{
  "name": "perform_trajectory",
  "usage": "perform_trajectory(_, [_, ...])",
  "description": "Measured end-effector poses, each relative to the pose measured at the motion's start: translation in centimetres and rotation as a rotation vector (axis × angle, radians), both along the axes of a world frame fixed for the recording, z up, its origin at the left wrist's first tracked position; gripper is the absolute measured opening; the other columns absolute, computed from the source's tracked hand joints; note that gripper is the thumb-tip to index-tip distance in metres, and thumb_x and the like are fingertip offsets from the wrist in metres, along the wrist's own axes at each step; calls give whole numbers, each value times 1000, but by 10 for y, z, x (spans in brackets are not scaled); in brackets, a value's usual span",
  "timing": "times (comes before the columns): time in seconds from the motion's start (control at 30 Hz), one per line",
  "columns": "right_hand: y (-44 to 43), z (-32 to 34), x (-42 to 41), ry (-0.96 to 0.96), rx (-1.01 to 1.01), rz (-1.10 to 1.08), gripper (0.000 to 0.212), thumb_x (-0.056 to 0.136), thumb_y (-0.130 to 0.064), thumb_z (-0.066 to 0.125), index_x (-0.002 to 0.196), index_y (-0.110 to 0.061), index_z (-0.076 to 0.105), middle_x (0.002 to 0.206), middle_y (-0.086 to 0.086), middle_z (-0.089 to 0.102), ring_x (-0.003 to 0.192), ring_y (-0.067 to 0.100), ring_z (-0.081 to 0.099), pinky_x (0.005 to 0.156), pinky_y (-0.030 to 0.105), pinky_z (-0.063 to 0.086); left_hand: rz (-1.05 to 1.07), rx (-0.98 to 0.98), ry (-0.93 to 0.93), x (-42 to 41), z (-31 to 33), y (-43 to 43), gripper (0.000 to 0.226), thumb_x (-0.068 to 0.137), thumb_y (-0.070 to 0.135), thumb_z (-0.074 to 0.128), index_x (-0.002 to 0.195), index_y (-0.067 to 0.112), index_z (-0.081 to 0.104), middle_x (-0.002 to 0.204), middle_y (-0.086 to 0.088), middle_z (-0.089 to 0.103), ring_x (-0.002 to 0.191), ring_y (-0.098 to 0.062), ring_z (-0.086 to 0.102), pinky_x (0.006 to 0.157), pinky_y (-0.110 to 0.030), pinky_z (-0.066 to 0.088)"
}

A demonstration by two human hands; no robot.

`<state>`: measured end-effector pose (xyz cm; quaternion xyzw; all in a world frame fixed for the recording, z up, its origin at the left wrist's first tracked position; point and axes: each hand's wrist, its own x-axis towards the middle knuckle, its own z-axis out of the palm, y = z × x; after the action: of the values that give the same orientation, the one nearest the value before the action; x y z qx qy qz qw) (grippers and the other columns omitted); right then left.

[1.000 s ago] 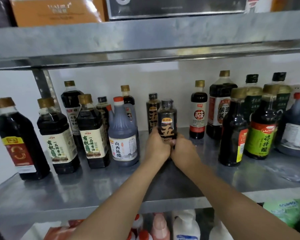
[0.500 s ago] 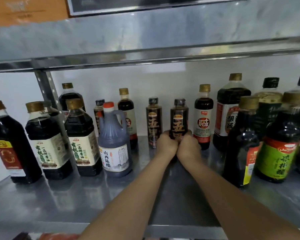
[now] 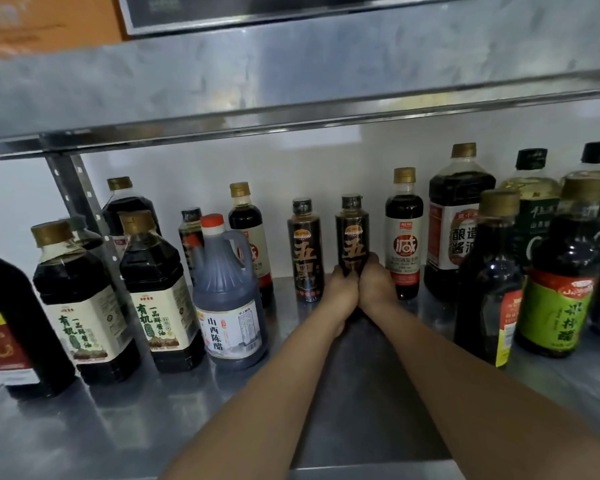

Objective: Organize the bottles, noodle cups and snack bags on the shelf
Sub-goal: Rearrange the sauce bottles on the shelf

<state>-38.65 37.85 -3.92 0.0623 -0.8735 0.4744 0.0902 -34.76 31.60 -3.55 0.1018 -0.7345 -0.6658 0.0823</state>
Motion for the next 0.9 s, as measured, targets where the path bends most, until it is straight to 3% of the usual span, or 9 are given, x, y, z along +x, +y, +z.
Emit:
perform_trajectory(0.1, [0, 6, 3, -46, -19, 8, 30, 102, -14, 48, 131, -4, 48, 126, 19, 60, 116, 33, 59, 85, 28, 40, -32, 3, -6, 7, 0, -3, 41, 107, 23, 39, 147, 17, 45, 136, -11, 60, 122, -22, 58, 105, -34, 46])
perform_trajectory(0.2, [2, 15, 16, -131, -78, -8, 32, 101, -20, 51, 130, -7, 48, 132, 18, 59, 120, 32, 58, 101, 36, 45, -26, 6, -13, 21, 11, -1, 40, 108, 23, 37, 145, 13, 48, 138, -12, 59, 117, -20, 58, 102, -31, 46])
perform_trajectory(0.27, [7, 20, 37, -110, -123, 3, 36, 101, -20, 54, 134, -7, 46, 133, 11, 59, 121, 29, 57, 99, 32, 45, -1, 21, 10, 36, 16, 4, 38, 108, 23, 37, 140, 11, 54, 132, -13, 63, 114, -21, 61, 99, -30, 49])
perform_trajectory(0.37, [27, 23, 98, -6, -246, 112, 40, 100, -11, 54, 140, -10, 47, 113, -7, 51, 116, 15, 56, 87, 18, 37, 32, 147, 119, 69, 20, 15, 26, 107, 21, 43, 115, 15, 67, 107, -7, 72, 96, -14, 67, 84, -22, 55])
perform_trajectory(0.43, [51, 15, 133, 134, -328, 147, 42, 96, -2, 57, 136, -12, 54, 110, -10, 57, 116, 12, 59, 94, 18, 43, 22, 204, 181, 91, 20, 22, 22, 106, 17, 46, 108, 17, 68, 105, -6, 72, 94, -14, 67, 79, -21, 55])
perform_trajectory(0.53, [100, 2, 169, 408, -433, 12, 36, 94, 3, 57, 124, -16, 63, 114, -10, 67, 108, 4, 64, 95, 18, 50, -89, 124, 242, 104, 19, 45, 20, 102, 11, 53, 117, 15, 66, 113, 0, 69, 107, -11, 64, 101, -28, 50])
perform_trajectory(0.63, [144, 4, 178, 570, -488, -216, 37, 93, 6, 54, 123, -13, 60, 117, 5, 64, 103, 10, 62, 86, 10, 47, -221, -12, 264, 102, 20, 77, 47, 98, 11, 62, 143, 7, 49, 140, -8, 58, 125, -13, 56, 108, -25, 42])
perform_trajectory(0.77, [172, -4, 152, 401, -400, -200, 45, 91, 4, 55, 129, -18, 50, 121, 1, 60, 107, 12, 60, 84, 12, 45, -294, -66, 258, 96, 24, 114, 71, 90, 21, 74, 150, 16, 37, 138, 2, 53, 119, -9, 53, 89, -14, 45])
perform_trajectory(0.9, [176, -8, 131, 166, -224, 41, 61, 84, 5, 70, 136, -15, 47, 113, -7, 60, 107, 10, 58, 73, 6, 39, -189, -194, 303, 81, 20, 130, 59, 83, 31, 80, 134, 19, 53, 127, 0, 65, 121, -20, 59, 104, -40, 47])
